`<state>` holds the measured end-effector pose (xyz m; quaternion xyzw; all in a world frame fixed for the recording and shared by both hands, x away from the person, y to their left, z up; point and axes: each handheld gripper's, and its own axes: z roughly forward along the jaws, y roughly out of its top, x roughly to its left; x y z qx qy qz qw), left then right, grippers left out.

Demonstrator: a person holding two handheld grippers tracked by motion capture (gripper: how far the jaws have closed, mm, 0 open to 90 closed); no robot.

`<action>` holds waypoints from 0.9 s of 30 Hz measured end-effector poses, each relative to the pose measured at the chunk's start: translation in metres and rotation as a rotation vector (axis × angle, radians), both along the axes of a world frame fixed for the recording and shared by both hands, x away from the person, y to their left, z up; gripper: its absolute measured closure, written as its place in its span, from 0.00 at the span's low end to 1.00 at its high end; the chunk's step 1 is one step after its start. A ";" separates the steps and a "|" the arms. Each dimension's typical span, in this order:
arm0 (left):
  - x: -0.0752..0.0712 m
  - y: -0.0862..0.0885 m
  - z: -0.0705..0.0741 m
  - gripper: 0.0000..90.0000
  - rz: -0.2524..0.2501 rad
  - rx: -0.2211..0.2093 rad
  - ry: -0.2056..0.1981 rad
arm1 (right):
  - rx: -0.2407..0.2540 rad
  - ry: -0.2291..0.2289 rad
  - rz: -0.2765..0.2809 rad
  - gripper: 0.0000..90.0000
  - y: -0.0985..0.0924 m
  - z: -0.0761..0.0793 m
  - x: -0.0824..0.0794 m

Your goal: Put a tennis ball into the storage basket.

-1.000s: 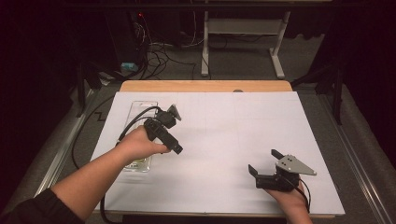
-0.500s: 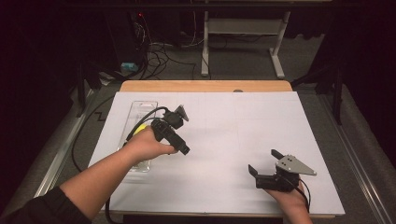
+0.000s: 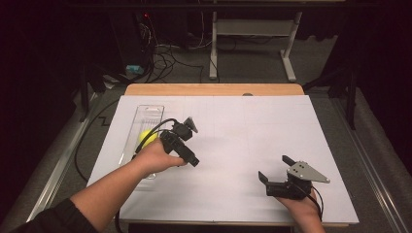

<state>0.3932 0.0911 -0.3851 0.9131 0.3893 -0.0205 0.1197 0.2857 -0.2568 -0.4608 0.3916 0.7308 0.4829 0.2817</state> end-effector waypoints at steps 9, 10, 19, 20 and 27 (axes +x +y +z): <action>-0.005 -0.005 -0.021 0.01 -0.008 0.013 -0.001 | 0.000 -0.001 -0.001 0.00 0.000 0.000 0.000; -0.006 -0.006 -0.025 0.01 -0.008 0.017 -0.006 | 0.000 -0.001 -0.001 0.00 0.000 0.000 -0.001; -0.013 -0.006 -0.044 0.01 0.002 -0.005 -0.024 | 0.001 0.000 0.000 0.00 0.000 0.000 -0.001; -0.015 -0.006 -0.045 0.01 0.004 -0.012 -0.039 | 0.001 0.000 0.001 0.00 0.000 0.000 -0.001; -0.029 0.001 -0.054 0.01 0.042 -0.129 -0.114 | 0.006 0.001 0.004 0.00 0.000 0.000 -0.001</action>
